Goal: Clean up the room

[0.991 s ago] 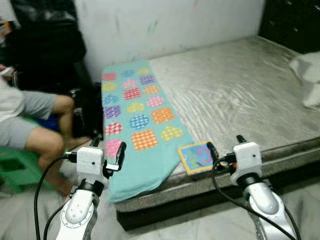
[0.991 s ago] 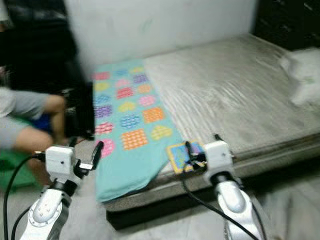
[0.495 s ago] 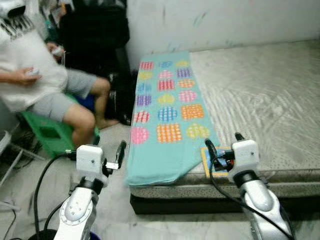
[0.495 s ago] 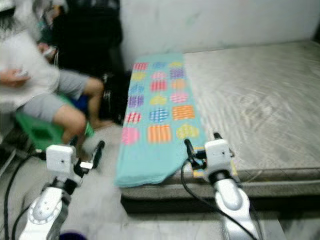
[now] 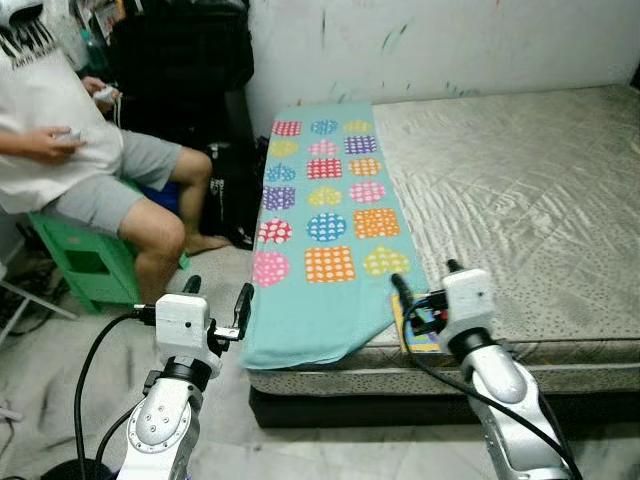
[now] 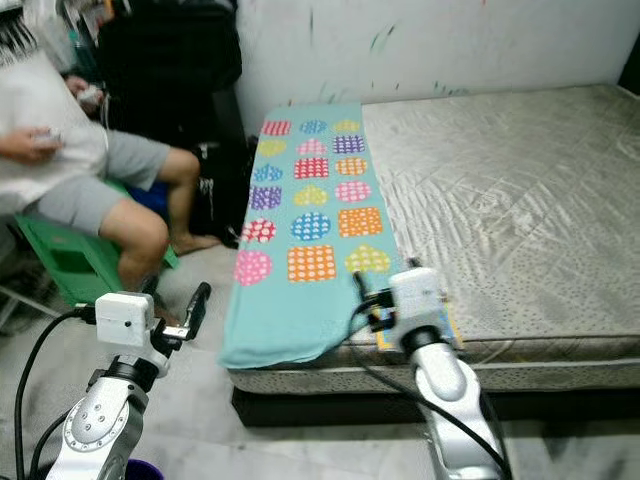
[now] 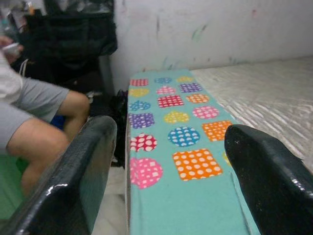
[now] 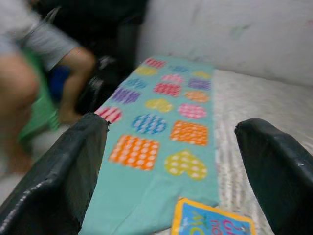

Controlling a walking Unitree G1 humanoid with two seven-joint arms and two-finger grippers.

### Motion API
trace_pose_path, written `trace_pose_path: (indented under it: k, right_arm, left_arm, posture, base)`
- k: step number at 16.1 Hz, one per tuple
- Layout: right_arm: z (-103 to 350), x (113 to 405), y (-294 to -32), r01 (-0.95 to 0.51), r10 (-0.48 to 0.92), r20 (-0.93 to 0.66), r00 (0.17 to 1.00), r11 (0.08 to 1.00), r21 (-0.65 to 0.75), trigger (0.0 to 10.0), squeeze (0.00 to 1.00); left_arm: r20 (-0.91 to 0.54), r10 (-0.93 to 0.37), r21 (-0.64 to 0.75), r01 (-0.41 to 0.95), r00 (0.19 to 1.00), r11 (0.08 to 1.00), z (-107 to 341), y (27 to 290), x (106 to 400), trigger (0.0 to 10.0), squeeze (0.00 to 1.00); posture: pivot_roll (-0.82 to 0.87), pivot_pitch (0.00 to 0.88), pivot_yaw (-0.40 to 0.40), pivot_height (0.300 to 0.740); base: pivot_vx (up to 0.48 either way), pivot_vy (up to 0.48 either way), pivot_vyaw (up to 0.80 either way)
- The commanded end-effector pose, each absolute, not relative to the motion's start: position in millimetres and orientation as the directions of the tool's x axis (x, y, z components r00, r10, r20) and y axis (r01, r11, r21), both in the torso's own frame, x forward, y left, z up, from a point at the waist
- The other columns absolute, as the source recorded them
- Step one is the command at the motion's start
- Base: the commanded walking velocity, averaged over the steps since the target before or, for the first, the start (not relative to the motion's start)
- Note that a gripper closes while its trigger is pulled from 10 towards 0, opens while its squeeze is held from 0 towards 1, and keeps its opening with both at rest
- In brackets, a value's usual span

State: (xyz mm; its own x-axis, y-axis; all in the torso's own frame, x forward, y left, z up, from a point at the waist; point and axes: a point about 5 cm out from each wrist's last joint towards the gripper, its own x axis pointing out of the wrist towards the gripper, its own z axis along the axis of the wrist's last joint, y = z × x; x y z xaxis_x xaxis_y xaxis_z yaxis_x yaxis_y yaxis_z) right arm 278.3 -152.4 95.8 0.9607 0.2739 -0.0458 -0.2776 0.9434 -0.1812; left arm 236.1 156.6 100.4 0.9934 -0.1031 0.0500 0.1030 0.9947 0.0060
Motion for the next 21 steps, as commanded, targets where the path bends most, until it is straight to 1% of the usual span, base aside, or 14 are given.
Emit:
trace_pose_path:
  k: [1, 3, 4, 6, 8, 9, 11, 13, 15, 16, 17, 18, 19, 21]
  right_arm:
    - [96.5, 284.4, -142.0, -0.345, 0.338, -0.066, 0.939, 0.916, -0.207, 10.0, 0.0]
    - [97.4, 290.7, -133.2, -0.395, 0.385, -0.09, 0.918, 0.888, -0.234, 10.0, 0.0]
    - [99.1, 293.0, -127.3, -0.412, 0.404, -0.083, 0.911, 0.882, -0.228, 10.0, 0.0]
    - [91.5, 291.3, -118.6, -0.45, 0.438, -0.106, 0.893, 0.865, -0.22, 10.0, 0.0]
    - [86.6, 291.1, -113.5, -0.483, 0.469, -0.113, 0.876, 0.847, -0.223, 10.0, 0.0]
    - [86.6, 292.7, -111.2, -0.494, 0.481, -0.112, 0.869, 0.838, -0.233, 10.0, 0.0]
    - [94.7, 299.5, -111.1, -0.466, 0.462, -0.077, 0.883, 0.848, -0.254, 10.0, 0.0]
    - [97.0, 299.6, -110.8, -0.424, 0.429, -0.045, 0.902, 0.861, -0.283, 10.0, 0.0]
    - [92.8, 295.2, -116.6, -0.355, 0.361, -0.021, 0.932, 0.902, -0.245, 10.0, 0.0]
    - [92.7, 294.7, -118.5, -0.336, 0.343, -0.013, 0.939, 0.911, -0.239, 10.0, 0.0]
    - [86.5, 290.0, -120.7, -0.307, 0.309, -0.022, 0.951, 0.931, -0.199, 10.0, 0.0]
    - [76.5, 286.3, -120.9, -0.295, 0.287, -0.065, 0.956, 0.932, -0.211, 10.0, 0.0]
    - [73.9, 285.9, -122.5, -0.283, 0.273, -0.074, 0.959, 0.934, -0.217, 10.0, 0.0]
    - [67.7, 288.9, -126.8, -0.285, 0.263, -0.123, 0.957, 0.932, -0.225, 10.0, 0.0]
  left_arm:
    - [0.075, -0.062, 0.011, 0.061, 0.995, 0.998, 103.7, 161.1, 237.9, 10.0, 0.0]
    - [0.085, -0.044, 0.009, 0.043, 0.995, 0.999, 104.4, 160.7, 241.7, 10.0, 0.0]
    - [0.083, -0.034, -0.001, 0.034, 0.996, 0.999, 104.3, 161.7, 243.4, 10.0, 0.0]
    - [0.072, -0.034, -0.005, 0.034, 0.997, 0.999, 101.9, 163.8, 243.4, 10.0, 0.0]
    - [0.051, -0.031, -0.002, 0.031, 0.998, 1.0, 98.5, 168.0, 241.8, 10.0, 0.0]
    - [0.043, -0.024, -0.002, 0.025, 0.999, 1.0, 96.7, 171.0, 241.9, 10.0, 0.0]
    - [0.023, 0.002, -0.02, -0.001, 1.0, 1.0, 93.5, 176.8, 242.8, 10.0, 0.0]
    - [0.017, -0.009, -0.022, 0.009, 1.0, 1.0, 90.9, 174.9, 240.7, 10.0, 0.0]
    - [0.027, -0.004, -0.027, 0.005, 1.0, 1.0, 92.3, 172.6, 238.5, 10.0, 0.0]
    - [0.031, 0.001, -0.028, 0.0, 1.0, 1.0, 93.1, 172.7, 239.2, 10.0, 0.0]
    - [0.039, 0.026, -0.035, -0.025, 0.999, 0.999, 94.0, 174.9, 241.4, 10.0, 0.0]
    - [0.044, 0.044, -0.041, -0.042, 0.998, 0.998, 95.5, 176.6, 242.0, 10.0, 0.0]
    - [0.045, 0.045, -0.043, -0.043, 0.998, 0.998, 96.0, 176.0, 241.2, 10.0, 0.0]
    - [0.044, 0.041, -0.048, -0.039, 0.998, 0.998, 95.7, 171.7, 238.9, 10.0, 0.0]
  posture:
    - [-0.1, 0.0, -0.007, 0.74]
    - [-0.09, 0.0, -0.032, 0.74]
    - [-0.09, 0.0, -0.026, 0.74]
    - [-0.09, 0.0, -0.004, 0.74]
    - [-0.1, 0.0, 0.058, 0.74]
    - [-0.11, 0.0, 0.073, 0.74]
    - [-0.11, 0.0, 0.089, 0.74]
    - [-0.11, 0.0, 0.083, 0.74]
    - [-0.1, 0.0, 0.058, 0.74]
    - [-0.1, 0.0, 0.058, 0.74]
    - [-0.09, 0.0, 0.053, 0.74]
    - [-0.09, 0.0, 0.053, 0.74]
    - [-0.09, 0.0, 0.05, 0.74]
    - [-0.09, 0.0, 0.028, 0.74]
  base:
    - [0.0, 0.0, 0.0]
    - [0.0, 0.0, 0.0]
    - [0.0, 0.0, 0.0]
    - [0.0, 0.0, 0.0]
    - [0.0, 0.0, 0.0]
    - [0.0, 0.0, 0.0]
    - [0.0, 0.0, 0.0]
    - [0.0, 0.0, 0.0]
    - [0.0, 0.0, 0.0]
    - [0.0, 0.0, 0.0]
    - [0.0, 0.0, 0.0]
    - [0.0, 0.0, 0.0]
    - [0.0, 0.0, 0.0]
    - [0.0, 0.0, 0.0]
